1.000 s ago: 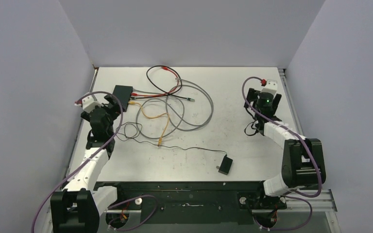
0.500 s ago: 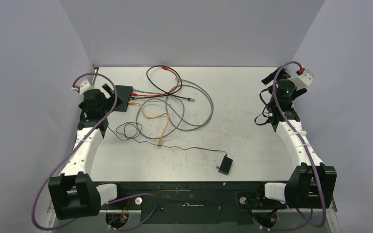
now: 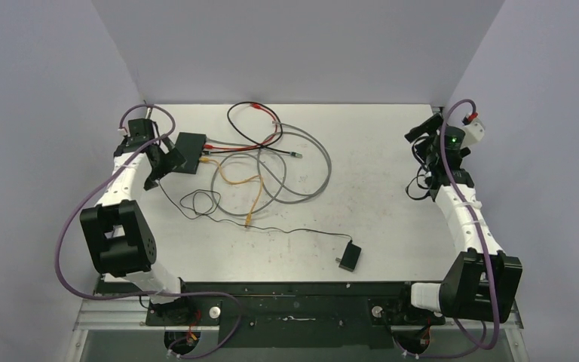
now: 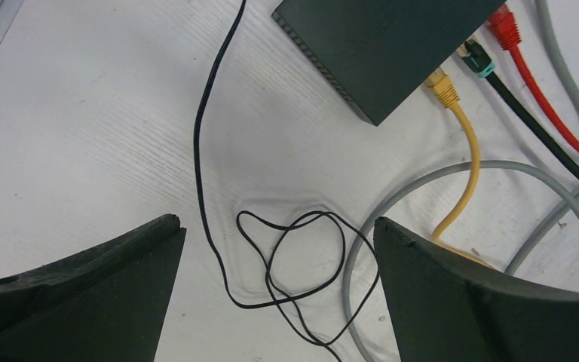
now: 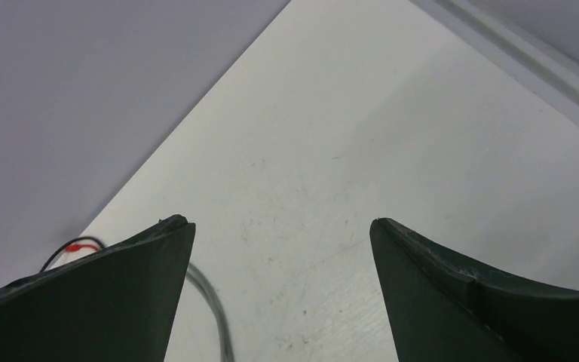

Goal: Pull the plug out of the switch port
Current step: Move the switch port to the center of the board.

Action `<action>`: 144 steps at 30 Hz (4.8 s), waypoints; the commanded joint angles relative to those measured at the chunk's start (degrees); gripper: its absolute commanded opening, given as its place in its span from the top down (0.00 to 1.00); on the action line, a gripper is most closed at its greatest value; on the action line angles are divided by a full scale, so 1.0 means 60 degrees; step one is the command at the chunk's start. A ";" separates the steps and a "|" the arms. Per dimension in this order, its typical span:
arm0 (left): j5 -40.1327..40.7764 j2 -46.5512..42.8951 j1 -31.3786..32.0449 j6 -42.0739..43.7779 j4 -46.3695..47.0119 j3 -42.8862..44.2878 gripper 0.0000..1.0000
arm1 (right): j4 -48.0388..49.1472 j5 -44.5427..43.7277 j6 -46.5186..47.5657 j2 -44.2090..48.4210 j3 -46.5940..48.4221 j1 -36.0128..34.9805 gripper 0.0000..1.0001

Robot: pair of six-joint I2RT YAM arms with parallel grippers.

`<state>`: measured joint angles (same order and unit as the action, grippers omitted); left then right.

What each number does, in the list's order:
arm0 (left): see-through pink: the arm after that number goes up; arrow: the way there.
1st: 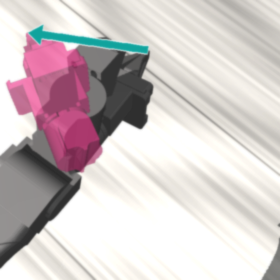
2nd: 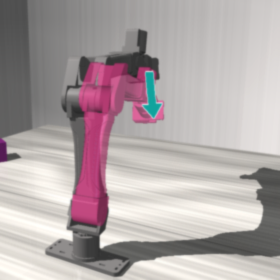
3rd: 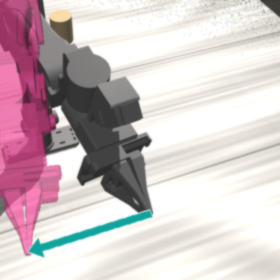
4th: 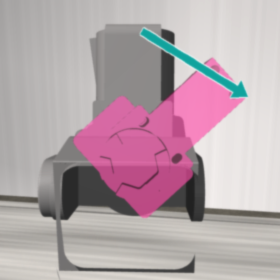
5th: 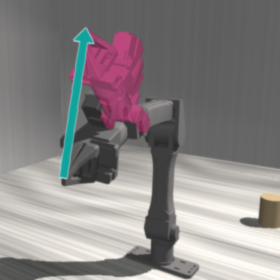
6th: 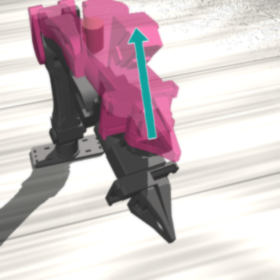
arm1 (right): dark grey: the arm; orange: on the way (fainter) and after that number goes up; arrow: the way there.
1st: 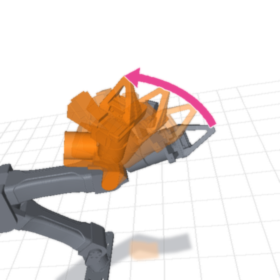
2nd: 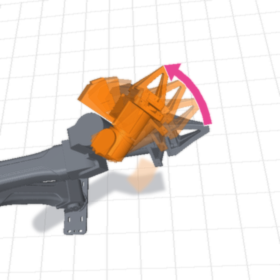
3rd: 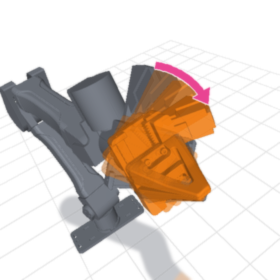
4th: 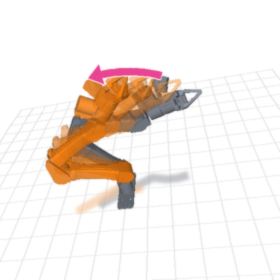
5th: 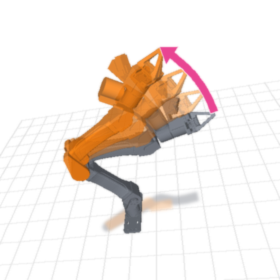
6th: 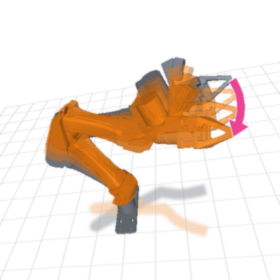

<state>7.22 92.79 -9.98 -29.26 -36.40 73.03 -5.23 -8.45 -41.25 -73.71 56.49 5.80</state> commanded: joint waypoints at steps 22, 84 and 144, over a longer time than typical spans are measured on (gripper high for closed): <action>-0.2289 0.1123 -0.0818 -0.1160 0.1454 0.2254 0.04 | -0.2556 0.4088 -0.0166 -0.1615 0.0653 0.0673 0.10; -0.2513 0.7710 0.1188 0.2275 -0.2121 0.7992 0.46 | -0.3030 0.5588 0.1319 -0.2856 0.0699 -0.0364 0.10; -0.2516 -0.1940 -0.0326 -0.1602 0.1679 0.0539 0.04 | -0.3690 0.3465 0.2453 0.0161 0.1426 -0.1364 0.10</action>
<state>-0.34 81.93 -9.65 -35.66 -30.37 79.00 -30.37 15.90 -25.96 -76.05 65.14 -2.04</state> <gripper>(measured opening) 0.963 0.898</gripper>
